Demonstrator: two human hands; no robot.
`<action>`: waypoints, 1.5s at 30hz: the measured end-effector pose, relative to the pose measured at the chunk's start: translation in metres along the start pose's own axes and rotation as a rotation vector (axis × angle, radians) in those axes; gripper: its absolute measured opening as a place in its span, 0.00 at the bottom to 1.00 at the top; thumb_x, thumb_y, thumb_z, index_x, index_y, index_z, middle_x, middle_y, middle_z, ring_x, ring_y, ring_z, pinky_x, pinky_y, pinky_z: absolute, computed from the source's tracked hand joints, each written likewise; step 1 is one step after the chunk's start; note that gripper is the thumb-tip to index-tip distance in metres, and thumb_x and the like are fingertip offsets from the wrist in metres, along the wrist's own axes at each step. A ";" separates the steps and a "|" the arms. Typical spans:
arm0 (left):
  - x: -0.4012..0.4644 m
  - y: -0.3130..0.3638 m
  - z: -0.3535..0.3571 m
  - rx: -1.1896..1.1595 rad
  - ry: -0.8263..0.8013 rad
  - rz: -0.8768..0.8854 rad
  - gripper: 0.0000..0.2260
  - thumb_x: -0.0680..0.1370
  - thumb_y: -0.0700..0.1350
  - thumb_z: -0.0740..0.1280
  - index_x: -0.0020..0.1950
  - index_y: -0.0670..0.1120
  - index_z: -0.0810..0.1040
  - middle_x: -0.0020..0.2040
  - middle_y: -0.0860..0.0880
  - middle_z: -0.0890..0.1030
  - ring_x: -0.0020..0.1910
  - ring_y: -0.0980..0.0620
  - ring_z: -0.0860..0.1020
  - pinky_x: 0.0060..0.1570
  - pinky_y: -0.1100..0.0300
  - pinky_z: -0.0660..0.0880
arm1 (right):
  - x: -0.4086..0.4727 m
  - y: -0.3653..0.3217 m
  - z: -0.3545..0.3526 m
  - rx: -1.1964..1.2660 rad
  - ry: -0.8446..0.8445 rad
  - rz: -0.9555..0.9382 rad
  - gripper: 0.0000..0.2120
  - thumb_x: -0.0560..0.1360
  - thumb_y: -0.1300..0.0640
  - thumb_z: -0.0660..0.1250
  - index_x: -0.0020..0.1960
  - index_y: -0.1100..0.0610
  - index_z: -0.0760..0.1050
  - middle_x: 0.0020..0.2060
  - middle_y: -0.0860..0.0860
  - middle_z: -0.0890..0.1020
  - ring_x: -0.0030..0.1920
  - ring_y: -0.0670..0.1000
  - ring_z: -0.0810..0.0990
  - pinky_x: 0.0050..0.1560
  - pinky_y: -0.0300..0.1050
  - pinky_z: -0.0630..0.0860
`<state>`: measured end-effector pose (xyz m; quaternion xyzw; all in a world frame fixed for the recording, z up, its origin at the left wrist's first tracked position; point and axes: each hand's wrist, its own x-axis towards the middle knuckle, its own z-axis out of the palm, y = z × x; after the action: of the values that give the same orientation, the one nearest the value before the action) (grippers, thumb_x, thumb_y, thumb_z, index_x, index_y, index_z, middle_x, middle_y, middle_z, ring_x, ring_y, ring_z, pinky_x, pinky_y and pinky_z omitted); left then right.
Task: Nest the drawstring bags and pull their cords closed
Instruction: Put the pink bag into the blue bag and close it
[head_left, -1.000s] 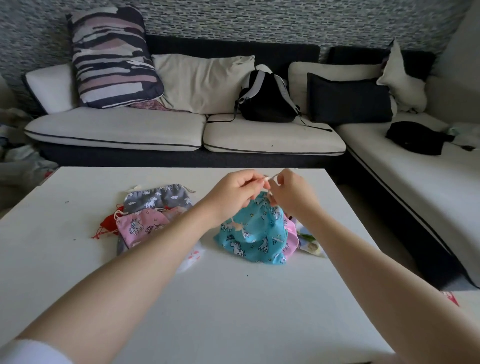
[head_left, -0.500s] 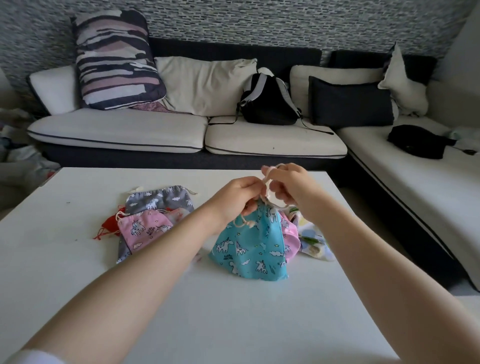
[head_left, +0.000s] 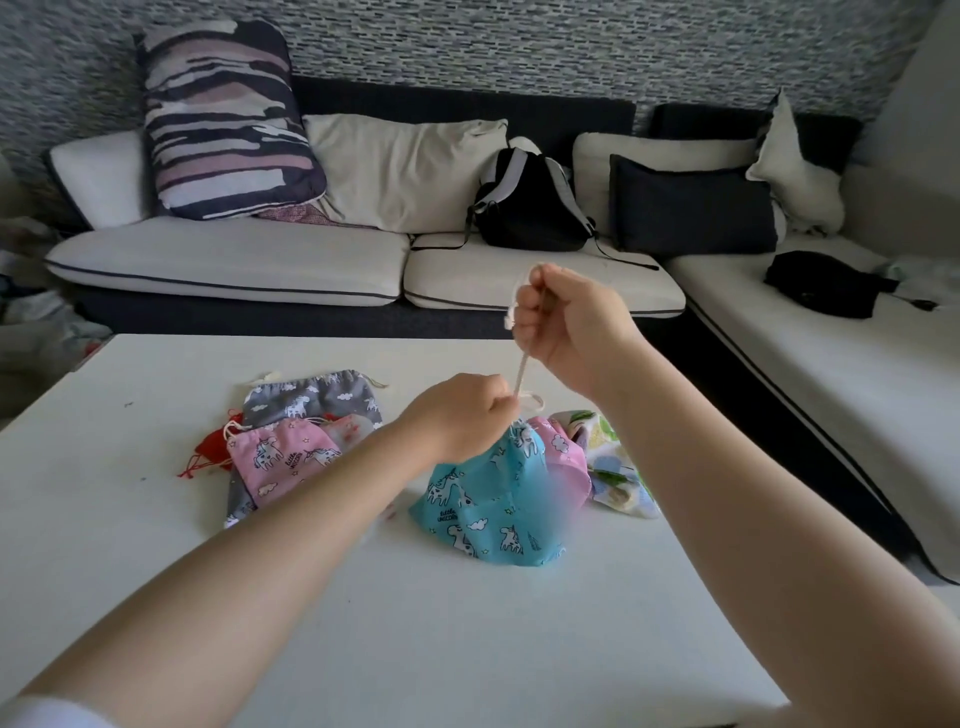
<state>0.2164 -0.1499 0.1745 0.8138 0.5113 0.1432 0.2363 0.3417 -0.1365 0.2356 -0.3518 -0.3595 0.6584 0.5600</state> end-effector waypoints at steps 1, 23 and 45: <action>-0.002 0.003 0.000 0.019 -0.005 0.027 0.17 0.80 0.52 0.52 0.33 0.47 0.62 0.30 0.49 0.68 0.31 0.50 0.66 0.32 0.56 0.61 | 0.000 0.001 0.006 0.017 -0.010 0.030 0.16 0.81 0.58 0.51 0.36 0.57 0.67 0.23 0.50 0.73 0.23 0.47 0.71 0.25 0.34 0.70; -0.010 -0.014 -0.001 -0.558 0.120 -0.070 0.10 0.79 0.44 0.58 0.39 0.47 0.73 0.36 0.50 0.75 0.34 0.53 0.70 0.38 0.60 0.67 | -0.019 0.040 -0.025 -1.750 -0.171 -0.469 0.04 0.74 0.52 0.67 0.47 0.51 0.77 0.34 0.45 0.77 0.38 0.49 0.75 0.37 0.44 0.70; -0.001 0.004 0.009 0.250 0.495 0.108 0.09 0.79 0.44 0.60 0.56 0.44 0.76 0.55 0.49 0.76 0.50 0.45 0.77 0.39 0.56 0.70 | -0.030 0.020 -0.026 -1.364 -0.131 0.046 0.15 0.78 0.56 0.59 0.34 0.59 0.71 0.29 0.52 0.73 0.27 0.47 0.67 0.27 0.35 0.64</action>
<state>0.2235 -0.1547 0.1692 0.8029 0.5231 0.2856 -0.0058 0.3585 -0.1669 0.2077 -0.5928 -0.7193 0.3164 0.1763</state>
